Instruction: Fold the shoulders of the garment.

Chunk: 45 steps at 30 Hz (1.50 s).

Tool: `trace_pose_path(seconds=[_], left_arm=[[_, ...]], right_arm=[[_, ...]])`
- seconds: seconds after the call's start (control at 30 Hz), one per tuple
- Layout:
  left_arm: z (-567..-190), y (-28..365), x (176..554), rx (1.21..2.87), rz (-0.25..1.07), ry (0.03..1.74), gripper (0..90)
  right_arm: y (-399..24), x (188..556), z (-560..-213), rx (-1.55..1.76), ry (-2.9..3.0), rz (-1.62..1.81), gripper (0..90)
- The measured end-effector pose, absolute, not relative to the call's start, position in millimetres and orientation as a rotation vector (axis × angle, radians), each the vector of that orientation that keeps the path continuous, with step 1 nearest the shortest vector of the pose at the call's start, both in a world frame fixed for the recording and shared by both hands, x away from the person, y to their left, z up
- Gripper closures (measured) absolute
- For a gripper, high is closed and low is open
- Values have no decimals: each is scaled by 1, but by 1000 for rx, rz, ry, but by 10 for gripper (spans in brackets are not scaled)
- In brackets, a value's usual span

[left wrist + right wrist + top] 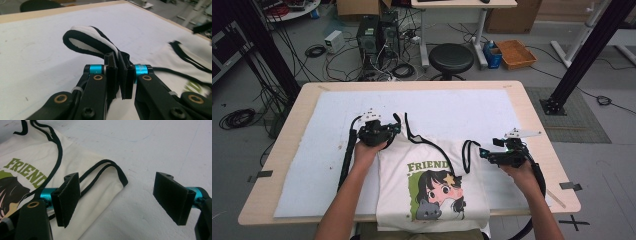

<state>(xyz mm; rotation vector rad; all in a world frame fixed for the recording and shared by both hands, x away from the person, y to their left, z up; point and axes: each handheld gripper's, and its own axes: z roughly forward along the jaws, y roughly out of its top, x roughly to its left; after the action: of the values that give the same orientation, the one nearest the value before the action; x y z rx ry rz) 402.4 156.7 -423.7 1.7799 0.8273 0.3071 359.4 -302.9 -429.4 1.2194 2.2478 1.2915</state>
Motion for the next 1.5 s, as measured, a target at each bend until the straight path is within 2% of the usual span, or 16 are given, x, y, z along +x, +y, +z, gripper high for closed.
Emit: trace_pose_path(seconds=[0.23,0.3,0.33,0.47,0.63,0.73,0.8,0.83,0.9,0.93,1.0,1.2,1.37,1.4,1.47,1.5], left_arm=[[-427,162,364,1851,204,734,821],[-427,162,361,1877,209,779,573],[-426,163,361,1878,249,811,485],[-420,171,370,1753,327,918,421],[-427,158,398,1811,282,1040,365],[-432,147,407,1876,271,1061,354],[-441,133,417,2006,271,1085,356],[-441,133,417,2006,271,1085,397],[-444,132,417,2046,292,1039,623],[-443,133,414,2016,282,1018,784],[-438,136,407,1975,295,961,854],[-420,150,373,1899,251,758,857],[-419,167,339,1887,144,666,852],[-420,170,334,1867,116,673,811],[-422,177,328,1818,65,716,570],[-424,180,325,1787,58,736,524]], right_arm=[[-301,358,-430,1222,2253,1288,218],[-301,358,-430,1224,2252,1290,218],[-301,359,-431,1223,2253,1290,218],[-299,359,-432,1227,2260,1287,218],[-295,360,-434,1210,2285,1276,218],[-294,361,-434,1214,2291,1272,218],[-295,361,-434,1214,2290,1275,218],[-295,361,-434,1216,2289,1275,218],[-297,361,-434,1209,2287,1275,218],[-297,361,-434,1208,2286,1278,218],[-299,361,-434,1212,2283,1279,218],[-298,360,-434,1218,2286,1280,218],[-297,358,-434,1217,2289,1277,218],[-296,358,-434,1221,2289,1275,218],[-295,358,-435,1220,2293,1273,218],[-295,358,-436,1215,2297,1272,218]])
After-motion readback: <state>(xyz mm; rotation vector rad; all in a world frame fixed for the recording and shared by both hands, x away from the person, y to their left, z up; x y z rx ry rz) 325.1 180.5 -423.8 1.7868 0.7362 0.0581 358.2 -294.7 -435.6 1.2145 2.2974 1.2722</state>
